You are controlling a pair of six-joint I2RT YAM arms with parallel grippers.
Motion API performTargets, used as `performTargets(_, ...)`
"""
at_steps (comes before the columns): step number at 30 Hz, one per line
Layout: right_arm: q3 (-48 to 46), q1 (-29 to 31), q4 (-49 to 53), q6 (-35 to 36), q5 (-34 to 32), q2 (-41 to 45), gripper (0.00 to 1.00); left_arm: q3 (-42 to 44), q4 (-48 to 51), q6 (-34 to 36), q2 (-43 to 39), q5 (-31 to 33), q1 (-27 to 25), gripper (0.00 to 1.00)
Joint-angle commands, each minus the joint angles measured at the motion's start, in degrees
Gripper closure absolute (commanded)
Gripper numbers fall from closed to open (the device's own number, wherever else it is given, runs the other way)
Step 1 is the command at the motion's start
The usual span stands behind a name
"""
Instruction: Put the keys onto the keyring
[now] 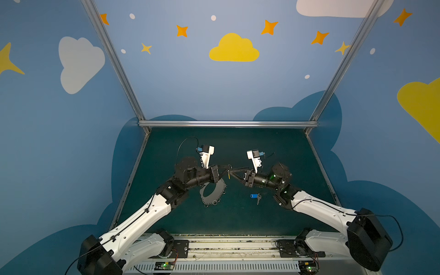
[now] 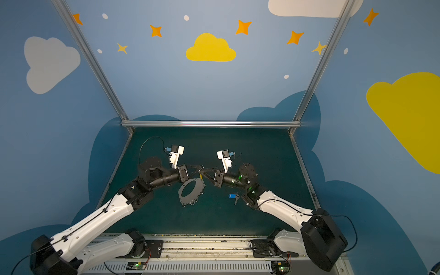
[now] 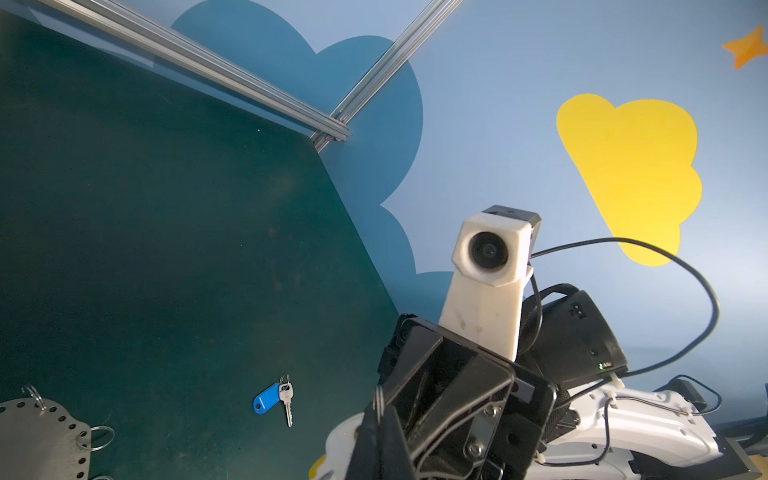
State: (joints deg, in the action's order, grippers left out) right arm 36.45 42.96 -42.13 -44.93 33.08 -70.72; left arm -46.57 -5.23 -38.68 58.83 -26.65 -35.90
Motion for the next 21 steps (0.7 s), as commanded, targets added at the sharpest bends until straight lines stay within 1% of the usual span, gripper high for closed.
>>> performTargets(1, 0.1, -0.6, -0.6, -0.1, -1.1, 1.0, 0.79, 0.6, -0.8, -0.3, -1.3, 0.7, -0.2, 0.96)
performTargets(4, -2.2, -1.6, -4.4, -2.8, -1.7, 1.4, 0.78, 1.0, -1.0, -0.5, -1.8, 0.9, -0.1, 0.96)
performTargets(8, -2.7, -1.6, -7.5, -4.2, -2.1, 1.2, 0.75, 1.6, -2.0, -1.3, -1.7, 0.9, -0.1, 0.96)
performTargets(13, -2.1, -1.7, -10.7, -5.9, -1.3, -0.4, 0.75, 1.6, -2.9, -1.8, -1.5, 0.2, -0.2, 0.96)
performTargets(21, -1.9, -1.3, -16.8, -9.6, 0.6, -4.4, 0.72, 1.7, -3.8, -2.2, -1.6, 1.0, -0.1, 0.96)
